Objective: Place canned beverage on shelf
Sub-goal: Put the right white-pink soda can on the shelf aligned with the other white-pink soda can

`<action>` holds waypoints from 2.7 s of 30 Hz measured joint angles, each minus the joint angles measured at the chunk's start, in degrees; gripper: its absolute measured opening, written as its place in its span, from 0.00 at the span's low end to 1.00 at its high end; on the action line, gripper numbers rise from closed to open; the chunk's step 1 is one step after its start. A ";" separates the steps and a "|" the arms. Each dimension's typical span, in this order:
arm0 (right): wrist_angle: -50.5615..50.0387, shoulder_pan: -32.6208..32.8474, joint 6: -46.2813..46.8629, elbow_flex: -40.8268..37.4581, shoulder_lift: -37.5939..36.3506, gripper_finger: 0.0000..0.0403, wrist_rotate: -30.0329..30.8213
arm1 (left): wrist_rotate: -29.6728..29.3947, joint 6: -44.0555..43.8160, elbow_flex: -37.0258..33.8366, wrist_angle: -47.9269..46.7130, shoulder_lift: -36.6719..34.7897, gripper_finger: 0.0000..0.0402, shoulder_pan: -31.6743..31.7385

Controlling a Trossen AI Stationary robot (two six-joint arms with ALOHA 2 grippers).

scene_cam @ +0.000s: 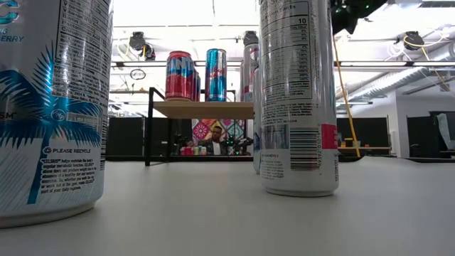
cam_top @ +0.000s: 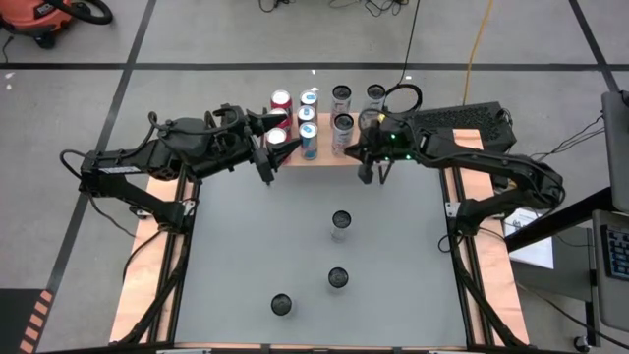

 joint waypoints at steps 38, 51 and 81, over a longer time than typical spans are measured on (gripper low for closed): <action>7.44 -0.67 -3.22 -0.02 4.95 0.00 4.35 | -0.04 0.02 -0.01 -1.07 0.00 0.99 0.01; 0.74 -0.76 -3.09 -0.02 -0.50 0.00 6.20 | -0.04 -0.15 -0.02 -1.07 0.00 0.99 -0.02; 4.69 -2.05 -6.00 -0.02 3.88 0.00 8.43 | -0.02 -1.60 -0.02 -1.05 0.00 0.99 -0.02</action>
